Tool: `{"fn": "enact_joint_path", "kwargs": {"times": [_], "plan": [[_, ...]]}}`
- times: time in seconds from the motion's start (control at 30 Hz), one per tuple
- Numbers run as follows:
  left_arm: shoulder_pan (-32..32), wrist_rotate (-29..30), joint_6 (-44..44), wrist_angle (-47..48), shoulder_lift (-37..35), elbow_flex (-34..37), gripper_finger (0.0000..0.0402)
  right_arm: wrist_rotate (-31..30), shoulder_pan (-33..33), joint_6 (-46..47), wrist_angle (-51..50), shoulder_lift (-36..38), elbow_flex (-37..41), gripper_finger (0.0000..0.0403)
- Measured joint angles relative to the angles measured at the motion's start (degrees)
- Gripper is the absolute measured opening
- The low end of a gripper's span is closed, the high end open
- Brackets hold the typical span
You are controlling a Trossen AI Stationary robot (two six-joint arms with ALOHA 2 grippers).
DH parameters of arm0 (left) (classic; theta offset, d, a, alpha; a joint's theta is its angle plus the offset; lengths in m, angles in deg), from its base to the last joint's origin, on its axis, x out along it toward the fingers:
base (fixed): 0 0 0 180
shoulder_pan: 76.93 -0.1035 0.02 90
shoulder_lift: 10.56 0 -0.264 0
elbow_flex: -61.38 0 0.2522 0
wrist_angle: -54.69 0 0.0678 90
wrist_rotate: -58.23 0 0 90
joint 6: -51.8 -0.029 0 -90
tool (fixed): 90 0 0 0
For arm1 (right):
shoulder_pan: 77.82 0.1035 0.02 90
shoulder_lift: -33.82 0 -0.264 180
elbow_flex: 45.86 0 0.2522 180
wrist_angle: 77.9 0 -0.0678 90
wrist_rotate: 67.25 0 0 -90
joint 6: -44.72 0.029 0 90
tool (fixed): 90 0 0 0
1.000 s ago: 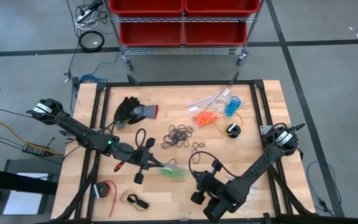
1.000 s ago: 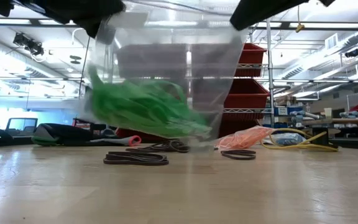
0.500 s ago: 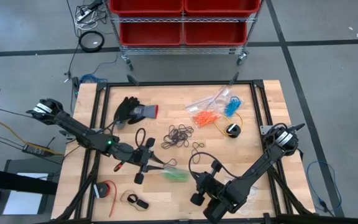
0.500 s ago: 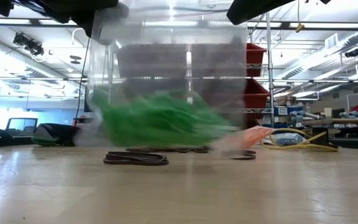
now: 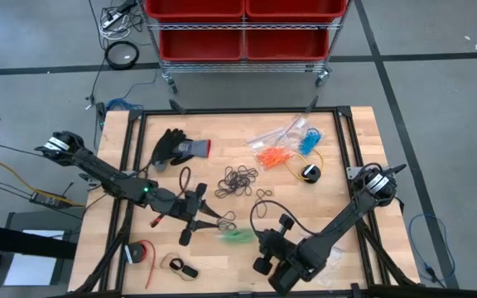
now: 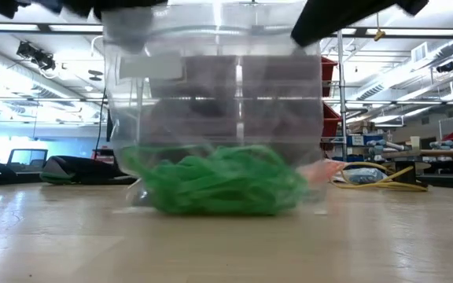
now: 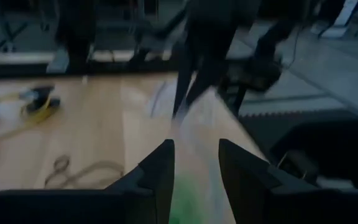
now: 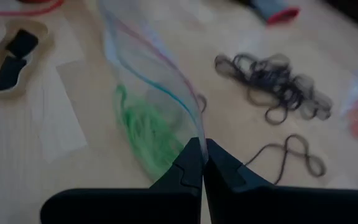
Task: Sort rubber bands
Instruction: Close the transparent zip bag
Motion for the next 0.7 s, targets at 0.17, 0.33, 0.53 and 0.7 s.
{"fn": "enact_joint_path", "kwargs": {"times": [0.17, 0.33, 0.53, 0.7], "plan": [[0.0, 1.5, -3.4, 5.2, 0.3, -6.3, 0.0132, 6.0, -3.4, -4.7, 4.3, 0.0, -0.1, 0.0], [0.0, 2.8, -6.5, 18.9, 3.2, -15.0, 0.0132, 7.3, -5.9, -12.2, 5.9, 0.0, -4.0, 0.0], [0.0, 2.8, -9.1, 29.3, 8.6, -22.8, 0.0132, 7.8, -7.4, -20.5, 5.3, 0.0, -9.5, 0.0], [0.0, 2.8, -9.0, 32.4, 12.5, -26.4, 0.0132, 10.1, -8.7, -22.5, 4.6, 0.0, -11.7, 0.0]]}}
